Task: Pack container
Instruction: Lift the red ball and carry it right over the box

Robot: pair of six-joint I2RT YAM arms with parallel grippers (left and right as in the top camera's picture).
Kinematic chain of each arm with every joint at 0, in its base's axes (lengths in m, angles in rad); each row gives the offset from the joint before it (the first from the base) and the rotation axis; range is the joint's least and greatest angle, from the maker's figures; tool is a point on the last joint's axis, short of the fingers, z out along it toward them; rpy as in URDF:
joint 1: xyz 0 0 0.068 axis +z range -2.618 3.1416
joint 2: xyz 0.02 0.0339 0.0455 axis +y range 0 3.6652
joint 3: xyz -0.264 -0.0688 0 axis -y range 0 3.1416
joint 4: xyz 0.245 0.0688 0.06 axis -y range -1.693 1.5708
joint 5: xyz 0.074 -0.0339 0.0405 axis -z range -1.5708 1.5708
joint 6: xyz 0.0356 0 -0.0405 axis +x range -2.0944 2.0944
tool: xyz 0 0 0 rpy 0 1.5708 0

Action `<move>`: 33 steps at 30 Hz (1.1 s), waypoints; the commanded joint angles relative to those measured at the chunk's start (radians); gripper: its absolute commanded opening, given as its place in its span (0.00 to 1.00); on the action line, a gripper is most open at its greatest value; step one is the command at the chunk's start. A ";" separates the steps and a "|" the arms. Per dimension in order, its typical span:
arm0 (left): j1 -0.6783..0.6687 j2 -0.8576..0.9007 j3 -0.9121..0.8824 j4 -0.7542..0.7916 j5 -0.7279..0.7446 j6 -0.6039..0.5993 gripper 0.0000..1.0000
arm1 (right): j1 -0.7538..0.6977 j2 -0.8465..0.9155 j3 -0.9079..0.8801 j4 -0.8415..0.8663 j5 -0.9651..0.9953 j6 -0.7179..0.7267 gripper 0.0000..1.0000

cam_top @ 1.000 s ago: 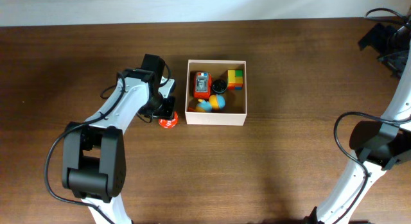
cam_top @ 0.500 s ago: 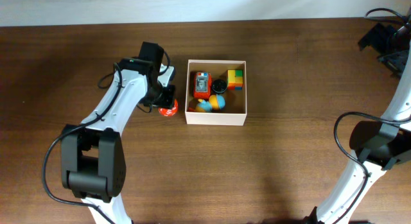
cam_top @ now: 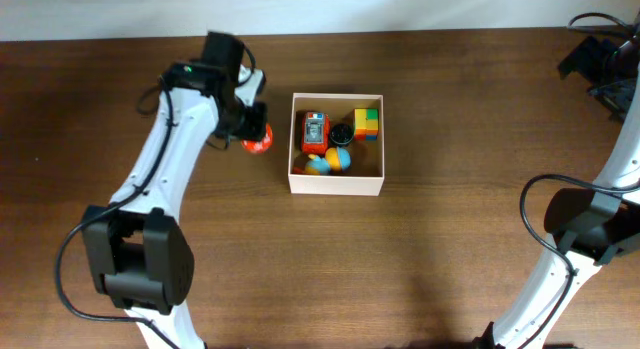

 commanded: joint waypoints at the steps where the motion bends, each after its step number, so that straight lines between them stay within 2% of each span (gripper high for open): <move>1: 0.001 0.011 0.111 -0.044 0.029 -0.003 0.29 | 0.005 0.000 0.010 -0.005 -0.001 0.000 0.99; 5: -0.016 0.011 0.182 -0.081 0.157 0.010 0.29 | 0.005 0.000 0.010 -0.005 -0.001 0.000 0.99; 9: -0.047 0.011 0.187 -0.081 0.352 0.140 0.29 | 0.005 0.000 0.010 -0.005 -0.001 0.000 0.99; 12: -0.080 0.011 0.187 -0.080 0.425 0.236 0.29 | 0.005 0.000 0.010 -0.005 -0.001 0.000 0.99; 17: -0.155 0.011 0.187 -0.079 0.426 0.369 0.25 | 0.005 0.000 0.010 -0.005 -0.001 0.000 0.99; 22: -0.225 0.024 0.185 -0.056 0.406 0.488 0.25 | 0.005 0.000 0.010 -0.005 -0.001 0.000 0.99; 26: -0.258 0.061 0.185 -0.015 0.361 0.490 0.25 | 0.005 0.000 0.010 -0.005 -0.001 0.000 0.99; 33: -0.267 0.159 0.185 0.051 0.363 0.489 0.25 | 0.005 0.000 0.010 -0.005 -0.001 0.000 0.99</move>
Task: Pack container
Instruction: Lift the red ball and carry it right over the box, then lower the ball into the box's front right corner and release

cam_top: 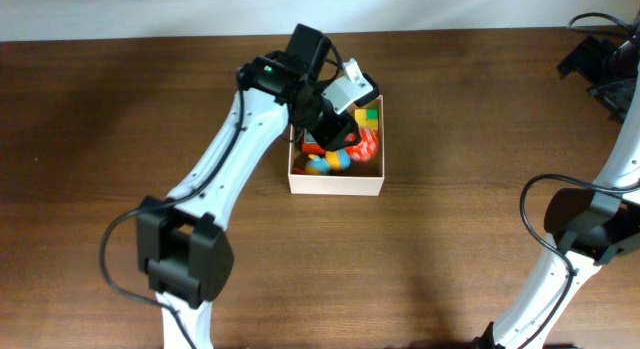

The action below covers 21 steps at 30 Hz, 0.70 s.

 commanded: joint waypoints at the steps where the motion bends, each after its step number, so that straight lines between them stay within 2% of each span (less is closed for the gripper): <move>1: 0.000 0.062 0.014 0.010 -0.003 0.030 0.25 | 0.005 0.000 0.010 -0.005 -0.001 0.001 0.99; 7: 0.000 0.112 0.014 0.013 0.009 0.030 0.25 | 0.005 0.000 0.010 -0.005 -0.001 0.001 0.99; 9: 0.000 0.112 0.014 0.014 0.009 0.030 0.36 | 0.005 0.000 0.010 -0.005 -0.001 0.001 0.99; 10: 0.000 0.112 0.014 0.015 0.009 0.030 0.46 | 0.005 0.000 0.010 -0.005 -0.001 0.001 0.99; 11: 0.000 0.112 0.014 0.018 0.009 0.030 0.63 | 0.005 0.000 0.010 -0.005 -0.001 0.001 0.99; 12: 0.000 0.112 0.014 0.020 0.009 0.030 0.71 | 0.005 0.000 0.010 -0.005 -0.001 0.001 0.99; 14: 0.002 0.112 0.017 0.021 0.009 0.029 0.75 | 0.005 0.000 0.010 -0.005 -0.001 0.001 0.98; 17: 0.006 0.111 0.052 0.008 -0.001 -0.001 0.77 | 0.005 0.000 0.010 -0.005 -0.001 0.001 0.99; 21: 0.027 0.106 0.175 -0.085 -0.036 -0.016 0.80 | 0.005 0.000 0.010 -0.005 -0.001 0.001 0.99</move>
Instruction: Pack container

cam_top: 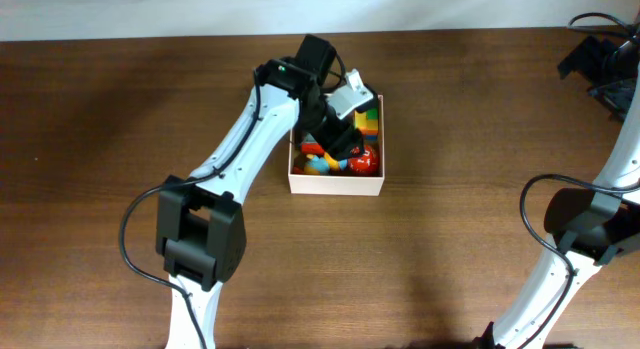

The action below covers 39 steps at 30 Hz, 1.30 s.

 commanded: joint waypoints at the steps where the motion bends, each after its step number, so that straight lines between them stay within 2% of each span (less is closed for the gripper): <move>1: 0.031 -0.009 0.132 -0.057 -0.042 -0.023 0.82 | 0.005 0.000 0.010 -0.005 -0.001 0.000 0.99; 3: 0.054 -0.018 0.208 -0.110 -0.139 -0.076 0.93 | 0.005 0.000 0.010 -0.005 -0.001 0.000 0.99; 8: 0.133 -0.061 0.332 -0.183 -0.510 -0.298 0.97 | 0.005 0.000 0.010 -0.005 -0.001 0.000 0.99; 10: 0.172 -0.087 0.338 -0.201 -0.553 -0.314 0.97 | 0.005 0.000 0.010 -0.005 -0.001 0.000 0.99; 13: 0.236 -0.113 0.338 -0.233 -0.562 -0.321 0.99 | 0.005 0.000 0.010 -0.005 -0.001 0.000 0.99; 18: 0.367 -0.118 0.334 -0.271 -0.556 -0.476 0.99 | 0.005 0.000 0.010 -0.005 -0.001 0.000 0.99; 22: 0.439 -0.118 0.319 -0.293 -0.477 -0.487 0.99 | 0.005 0.000 0.010 -0.005 -0.001 0.000 0.99; 39: 0.483 -0.118 0.319 -0.307 -0.474 -0.487 0.99 | 0.005 0.000 0.010 -0.005 -0.002 0.000 0.99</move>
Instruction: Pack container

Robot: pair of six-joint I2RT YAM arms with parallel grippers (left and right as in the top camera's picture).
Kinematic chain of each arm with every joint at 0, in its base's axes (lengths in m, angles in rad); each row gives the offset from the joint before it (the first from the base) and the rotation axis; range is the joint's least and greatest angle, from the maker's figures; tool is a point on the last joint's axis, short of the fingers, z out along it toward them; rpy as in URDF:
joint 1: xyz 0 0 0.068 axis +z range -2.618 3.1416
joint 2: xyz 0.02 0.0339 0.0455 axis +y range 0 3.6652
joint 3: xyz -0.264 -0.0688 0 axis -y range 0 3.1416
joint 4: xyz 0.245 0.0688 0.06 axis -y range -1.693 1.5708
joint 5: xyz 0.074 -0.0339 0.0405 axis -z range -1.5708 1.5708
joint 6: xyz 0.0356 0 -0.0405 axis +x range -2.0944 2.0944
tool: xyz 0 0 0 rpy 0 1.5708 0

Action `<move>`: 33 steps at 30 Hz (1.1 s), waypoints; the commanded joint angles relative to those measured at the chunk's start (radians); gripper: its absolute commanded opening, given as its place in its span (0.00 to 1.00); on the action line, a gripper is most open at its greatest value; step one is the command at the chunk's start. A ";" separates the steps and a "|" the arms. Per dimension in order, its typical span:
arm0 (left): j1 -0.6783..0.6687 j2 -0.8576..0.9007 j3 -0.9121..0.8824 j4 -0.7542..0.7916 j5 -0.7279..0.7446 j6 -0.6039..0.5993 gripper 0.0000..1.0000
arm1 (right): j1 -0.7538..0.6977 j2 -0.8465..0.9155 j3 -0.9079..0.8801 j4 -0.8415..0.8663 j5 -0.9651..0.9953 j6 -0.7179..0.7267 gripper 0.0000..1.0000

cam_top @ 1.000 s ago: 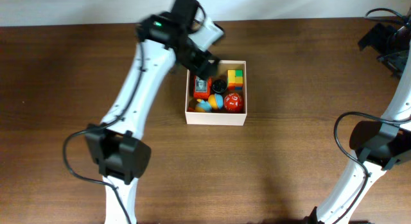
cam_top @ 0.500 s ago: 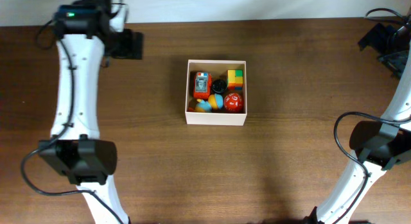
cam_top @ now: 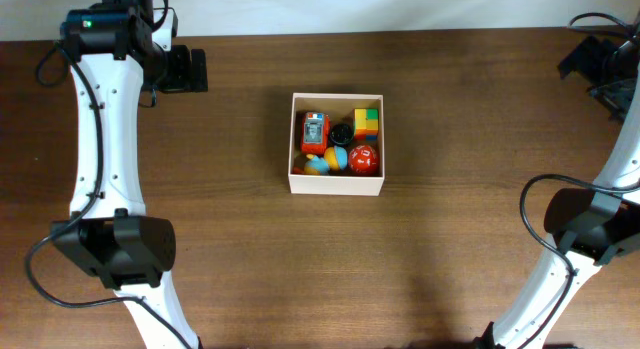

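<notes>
A white open box (cam_top: 337, 185) sits mid-table. Inside it lie a red round toy (cam_top: 364, 159) at the right front, a yellow-green-orange block (cam_top: 366, 122), an orange toy with a grey face (cam_top: 315, 132), a black round piece (cam_top: 340, 135) and a blue-yellow toy (cam_top: 322, 163). My left gripper (cam_top: 193, 70) hovers at the far left back of the table, well away from the box; its fingers are too dark to judge and nothing shows in them. My right gripper (cam_top: 590, 61) rests at the far right back corner, its jaws unclear.
The box is the only object on the brown wooden table (cam_top: 330, 269). A white wall strip runs along the back edge. The right arm's base stands at the lower right, the left arm's base at the lower left.
My left gripper was down inside the box at the red toy. Now it is far off at the left back, and the red toy lies alone in the box's right front corner.
My left gripper first held the red toy on the table left of the box. Then it was over the box with the toy, then low inside the box. Now the toy rests in the box and the arm is at the left back.
</notes>
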 commanded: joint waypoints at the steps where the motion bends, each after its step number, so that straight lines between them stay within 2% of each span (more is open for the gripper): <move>1: 0.004 -0.027 0.000 -0.003 0.015 -0.010 0.99 | 0.005 0.000 0.010 -0.005 -0.001 0.001 0.99; 11: -0.010 -0.081 0.000 -0.035 0.025 -0.010 0.99 | 0.005 0.000 0.010 -0.005 -0.001 0.001 0.99; 18: -0.027 -0.247 -0.097 0.166 0.026 -0.010 0.99 | 0.005 0.000 0.010 -0.005 -0.001 0.001 0.99; 24: -0.027 -0.518 -0.421 0.429 0.025 -0.009 0.99 | 0.005 0.000 0.010 -0.005 -0.001 0.001 0.99; 33: -0.027 -0.988 -1.136 0.920 0.021 0.013 0.99 | 0.005 0.000 0.010 -0.005 -0.001 0.001 0.99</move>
